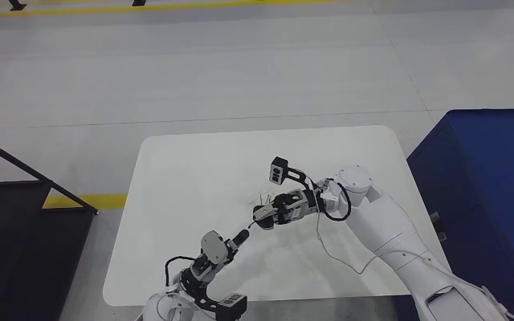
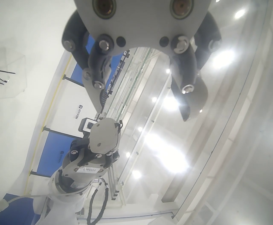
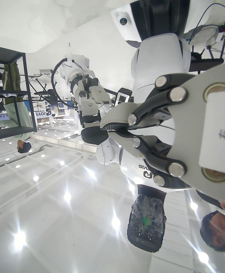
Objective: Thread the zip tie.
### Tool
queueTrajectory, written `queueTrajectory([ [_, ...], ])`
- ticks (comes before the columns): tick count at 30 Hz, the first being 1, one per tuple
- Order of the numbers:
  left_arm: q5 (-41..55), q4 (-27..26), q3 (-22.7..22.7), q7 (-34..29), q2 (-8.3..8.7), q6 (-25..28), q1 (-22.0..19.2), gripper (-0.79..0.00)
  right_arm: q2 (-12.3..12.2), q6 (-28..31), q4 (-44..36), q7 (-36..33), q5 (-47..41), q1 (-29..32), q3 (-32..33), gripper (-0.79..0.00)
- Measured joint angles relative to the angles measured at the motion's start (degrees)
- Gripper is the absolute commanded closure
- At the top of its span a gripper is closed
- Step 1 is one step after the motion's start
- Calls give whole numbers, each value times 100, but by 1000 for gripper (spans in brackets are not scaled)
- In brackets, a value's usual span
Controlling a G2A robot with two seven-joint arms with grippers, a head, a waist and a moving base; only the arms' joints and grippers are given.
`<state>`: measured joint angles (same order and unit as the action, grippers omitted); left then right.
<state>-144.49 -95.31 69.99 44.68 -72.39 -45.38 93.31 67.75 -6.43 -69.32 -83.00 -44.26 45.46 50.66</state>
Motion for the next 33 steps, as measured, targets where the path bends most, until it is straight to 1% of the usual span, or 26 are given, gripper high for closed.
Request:
queueTrajectory([
  [5, 10, 14, -8, -43, 0, 40, 6, -785, 2, 38, -74, -16, -50, 43, 7, 0],
  [7, 165, 8, -45, -359, 1, 474, -2, -785, -16, 291, -301, -75, -151, 105, 141, 0],
  [8, 342, 3, -46, -555, 1, 838, -22, -785, -32, 445, -421, -118, -176, 142, 221, 0],
  [9, 613, 19, -32, -843, 1, 1434, -59, -785, -54, 615, -597, -194, -231, 203, 329, 0],
  [11, 910, 98, -40, -1228, 8, 2400, -150, -785, -84, 741, -848, -340, -435, 336, 484, 0],
  [12, 1003, 135, -94, -1341, 17, 3028, -212, -785, -102, 725, -920, -408, -585, 431, 570, 0],
  [13, 1032, 140, -134, -1327, 23, 3460, -240, -785, -113, 697, -927, -426, -629, 470, 608, 0],
  [15, 1036, 135, -156, -1256, 27, 4130, -249, -785, -116, 674, -914, -426, -625, 483, 621, 0],
  [16, 1032, 133, -154, -1249, 27, 4237, -247, -785, -116, 674, -911, -423, -618, 480, 618, 0],
  [17, 1030, 133, -152, -1248, 27, 4234, -246, -785, -115, 675, -910, -421, -615, 478, 615, 0],
  [20, 1029, 133, -150, -1251, 26, 3762, -245, -785, -86, 793, -1130, -378, -706, 574, 549, 0],
  [22, 1029, 133, -150, -1252, 26, 3691, -245, -785, -49, 1040, -1419, -306, -738, 544, 508, 0],
  [27, 1029, 133, -151, -1252, 26, 3709, -245, -785, 62, 2007, -2395, 272, -396, 302, 441, 0],
  [33, 1030, 133, -151, -1252, 26, 3709, -245, -785, 170, 3131, -3607, 898, 7, 191, 425, 0],
])
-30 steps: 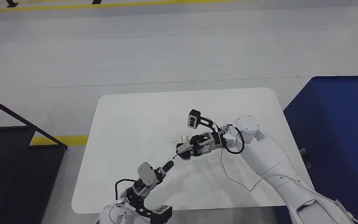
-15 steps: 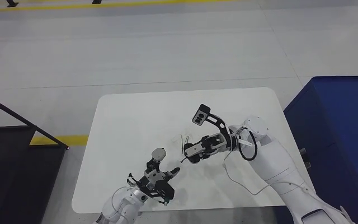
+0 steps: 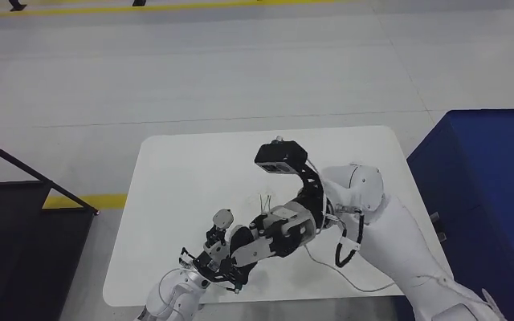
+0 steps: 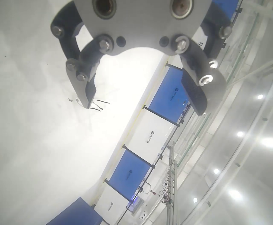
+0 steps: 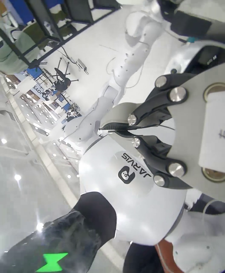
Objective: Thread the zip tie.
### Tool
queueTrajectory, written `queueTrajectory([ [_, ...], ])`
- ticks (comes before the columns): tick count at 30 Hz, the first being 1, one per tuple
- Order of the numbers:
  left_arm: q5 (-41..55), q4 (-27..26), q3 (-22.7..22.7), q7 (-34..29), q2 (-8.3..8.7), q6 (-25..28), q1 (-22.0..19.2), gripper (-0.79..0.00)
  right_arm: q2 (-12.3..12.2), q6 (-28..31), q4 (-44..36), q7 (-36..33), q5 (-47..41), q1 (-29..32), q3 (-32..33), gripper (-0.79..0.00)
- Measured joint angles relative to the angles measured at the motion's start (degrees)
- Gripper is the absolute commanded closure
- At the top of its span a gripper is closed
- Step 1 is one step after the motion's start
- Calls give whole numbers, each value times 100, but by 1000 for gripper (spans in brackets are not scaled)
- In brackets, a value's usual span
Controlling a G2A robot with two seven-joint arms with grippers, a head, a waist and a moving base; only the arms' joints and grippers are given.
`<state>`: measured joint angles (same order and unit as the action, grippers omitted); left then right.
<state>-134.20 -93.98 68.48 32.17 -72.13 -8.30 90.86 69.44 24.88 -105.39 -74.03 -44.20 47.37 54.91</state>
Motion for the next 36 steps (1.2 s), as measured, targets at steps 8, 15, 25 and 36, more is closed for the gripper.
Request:
queueTrajectory([
  [8, 0, 0, 0, 0, 0, 0, 0, -785, 13, 1207, -690, 780, 378, 441, 426, 0],
  [15, 0, 0, 0, 0, 0, 0, 0, -785, 9, 1121, -687, 773, 352, 475, 429, 0],
  [25, 0, 0, 0, 0, 0, 0, 0, -785, 135, 2319, -1458, 2363, 737, 522, 868, 0],
  [36, 0, 0, 0, 0, 0, 0, 0, -785, 180, 761, -1255, 2521, 324, 413, 407, 0],
])
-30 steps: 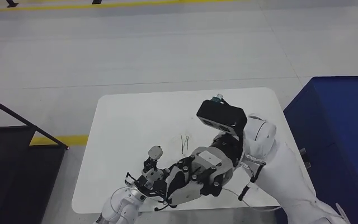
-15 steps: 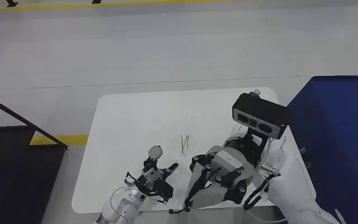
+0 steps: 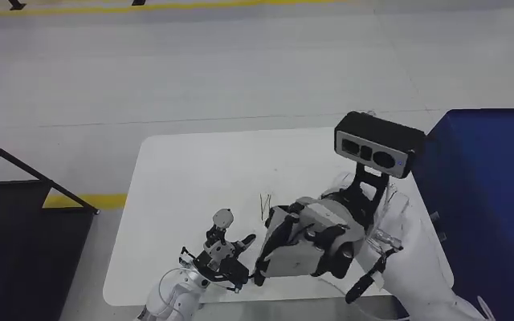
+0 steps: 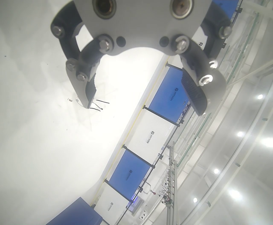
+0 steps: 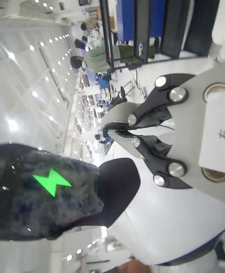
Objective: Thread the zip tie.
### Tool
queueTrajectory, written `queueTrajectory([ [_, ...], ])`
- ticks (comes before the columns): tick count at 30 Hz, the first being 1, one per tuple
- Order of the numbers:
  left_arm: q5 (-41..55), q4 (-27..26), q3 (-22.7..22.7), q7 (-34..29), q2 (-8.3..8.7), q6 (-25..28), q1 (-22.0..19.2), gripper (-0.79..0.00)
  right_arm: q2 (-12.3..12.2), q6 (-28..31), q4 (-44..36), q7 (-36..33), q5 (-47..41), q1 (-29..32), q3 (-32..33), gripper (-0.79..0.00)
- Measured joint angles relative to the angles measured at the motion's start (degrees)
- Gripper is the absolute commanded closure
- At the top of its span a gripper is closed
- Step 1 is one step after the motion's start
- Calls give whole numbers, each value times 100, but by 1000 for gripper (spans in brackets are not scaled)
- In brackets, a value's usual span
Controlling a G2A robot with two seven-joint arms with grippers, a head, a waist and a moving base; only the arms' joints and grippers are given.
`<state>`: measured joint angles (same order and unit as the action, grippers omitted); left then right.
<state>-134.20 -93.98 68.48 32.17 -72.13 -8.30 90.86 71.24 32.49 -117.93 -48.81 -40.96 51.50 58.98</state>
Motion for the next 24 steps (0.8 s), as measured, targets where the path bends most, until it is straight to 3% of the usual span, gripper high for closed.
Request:
queueTrajectory([
  [5, 0, 0, 0, 0, 0, 0, 0, -785, -14, -1523, 51, 172, -1129, 196, -78, 0],
  [9, 0, 0, 0, 0, 0, 0, 0, -785, -44, -3136, 9, 60, -2483, 432, -110, 0],
  [13, 0, 0, 0, 0, 0, 0, 0, -785, -71, -4027, -89, 64, -3132, 703, -63, 0],
  [16, 0, 0, 0, 0, 0, 0, 0, -785, -72, -4348, -246, 87, -3437, 889, -80, 0],
  [20, 0, 0, 0, 0, 0, 0, 0, -785, -57, -4348, -394, 46, -3563, 988, -28, 0],
  [24, 0, 0, 0, 0, 0, 0, 0, -785, 8, -3341, -482, -320, -3135, 897, 105, 0],
])
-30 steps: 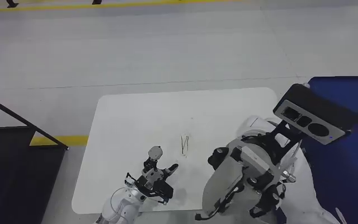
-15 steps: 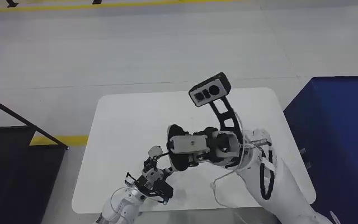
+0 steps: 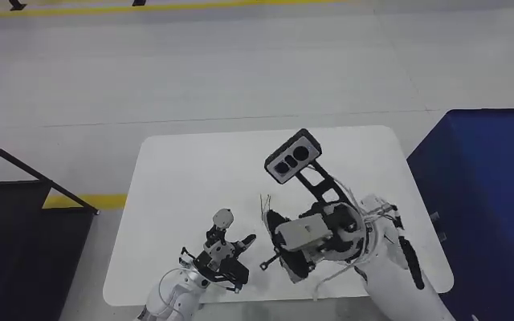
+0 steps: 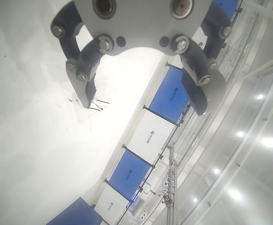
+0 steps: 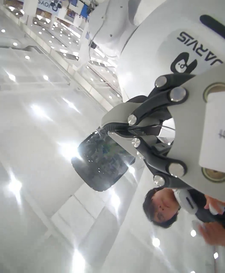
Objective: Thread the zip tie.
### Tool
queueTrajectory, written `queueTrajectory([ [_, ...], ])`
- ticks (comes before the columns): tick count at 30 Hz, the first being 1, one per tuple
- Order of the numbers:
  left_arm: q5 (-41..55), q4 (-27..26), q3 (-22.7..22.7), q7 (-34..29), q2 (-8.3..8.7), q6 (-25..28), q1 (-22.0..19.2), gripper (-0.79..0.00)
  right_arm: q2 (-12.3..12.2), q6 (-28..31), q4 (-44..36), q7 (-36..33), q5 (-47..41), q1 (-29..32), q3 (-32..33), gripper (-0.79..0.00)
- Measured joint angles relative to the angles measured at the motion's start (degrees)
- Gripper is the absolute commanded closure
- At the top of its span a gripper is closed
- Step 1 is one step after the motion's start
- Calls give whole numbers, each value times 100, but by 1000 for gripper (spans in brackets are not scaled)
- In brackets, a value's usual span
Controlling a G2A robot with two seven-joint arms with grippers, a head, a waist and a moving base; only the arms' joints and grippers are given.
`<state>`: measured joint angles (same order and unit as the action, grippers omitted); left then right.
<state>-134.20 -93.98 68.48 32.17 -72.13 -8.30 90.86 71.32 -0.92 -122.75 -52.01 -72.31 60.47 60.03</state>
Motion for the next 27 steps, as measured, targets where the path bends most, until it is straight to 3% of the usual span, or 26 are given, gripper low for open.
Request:
queueTrajectory([
  [6, 0, 0, 0, 0, 0, 0, 0, -785, 116, 1531, 114, -417, 768, -156, -99, 0],
  [21, 0, 0, 0, 0, 0, 0, 0, -785, 242, 1739, 318, -453, 1078, -305, -164, 0],
  [23, 0, 0, 0, 0, 0, 0, 0, -785, 255, 1955, 330, -419, 1359, -344, -90, 0],
  [27, 0, 0, 0, 0, 0, 0, 0, -785, 297, 3082, 298, -396, 2379, -493, 148, 0],
])
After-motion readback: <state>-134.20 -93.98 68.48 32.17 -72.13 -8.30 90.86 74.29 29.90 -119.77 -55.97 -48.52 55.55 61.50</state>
